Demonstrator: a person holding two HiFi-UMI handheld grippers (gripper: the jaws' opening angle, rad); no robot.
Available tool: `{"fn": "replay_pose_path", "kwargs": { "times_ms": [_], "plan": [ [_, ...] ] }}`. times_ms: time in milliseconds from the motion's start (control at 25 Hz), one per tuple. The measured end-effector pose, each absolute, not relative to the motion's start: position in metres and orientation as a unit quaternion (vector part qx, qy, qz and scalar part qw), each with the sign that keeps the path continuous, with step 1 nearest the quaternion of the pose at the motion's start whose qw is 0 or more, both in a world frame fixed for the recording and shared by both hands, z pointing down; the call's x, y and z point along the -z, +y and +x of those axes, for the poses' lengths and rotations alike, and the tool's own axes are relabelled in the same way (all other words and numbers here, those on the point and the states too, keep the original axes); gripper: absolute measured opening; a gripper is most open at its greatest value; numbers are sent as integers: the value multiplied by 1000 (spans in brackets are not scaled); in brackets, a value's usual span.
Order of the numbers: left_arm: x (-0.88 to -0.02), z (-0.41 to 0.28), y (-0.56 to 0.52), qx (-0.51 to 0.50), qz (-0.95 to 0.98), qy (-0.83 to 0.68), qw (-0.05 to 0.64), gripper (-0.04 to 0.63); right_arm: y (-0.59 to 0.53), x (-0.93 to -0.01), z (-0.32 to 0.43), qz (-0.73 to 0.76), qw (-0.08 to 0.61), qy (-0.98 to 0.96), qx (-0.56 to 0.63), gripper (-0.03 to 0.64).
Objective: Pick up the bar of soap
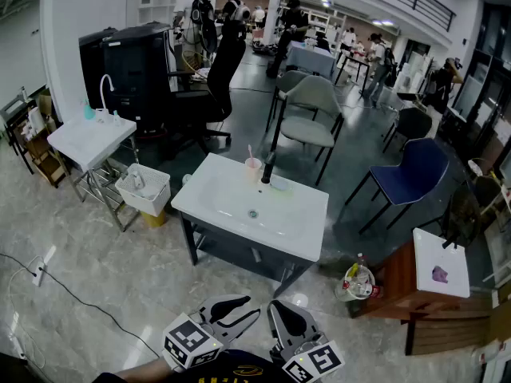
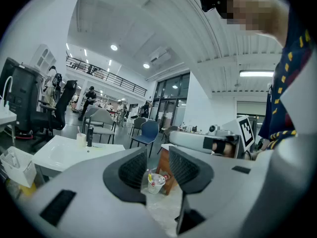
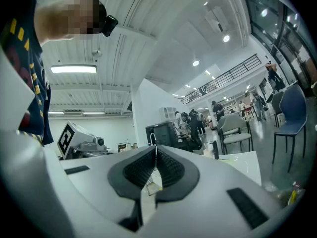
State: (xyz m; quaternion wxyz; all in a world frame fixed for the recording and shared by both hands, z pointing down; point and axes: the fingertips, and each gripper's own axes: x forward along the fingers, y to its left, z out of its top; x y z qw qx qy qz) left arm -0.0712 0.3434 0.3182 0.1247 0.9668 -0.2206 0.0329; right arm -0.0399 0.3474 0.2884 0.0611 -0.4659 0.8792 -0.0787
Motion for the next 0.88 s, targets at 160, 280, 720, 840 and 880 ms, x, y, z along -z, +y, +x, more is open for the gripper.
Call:
{"fn": "replay_pose_path", "kwargs": {
  "times_ms": [160,280,720,840,880],
  "plan": [
    [-318,-62,355,-37,967,-222,118,150,356,-287,-34,-458,62,883,75,20],
    [-316,-59,357,-37,966,-228,116,150,357,-284,-31,-453,65,886,71,20],
    [-325,-39,369,-47,960,-240,133,150,371,-290,-11,-439,82,890,93,21],
    [-334,-29,375,-56,958,-240,144,150,376,-299,-2,-438,80,889,110,21],
    [-338,-26,377,-60,957,-240,149,150,377,-302,2,-439,80,888,115,21]
  ]
}}
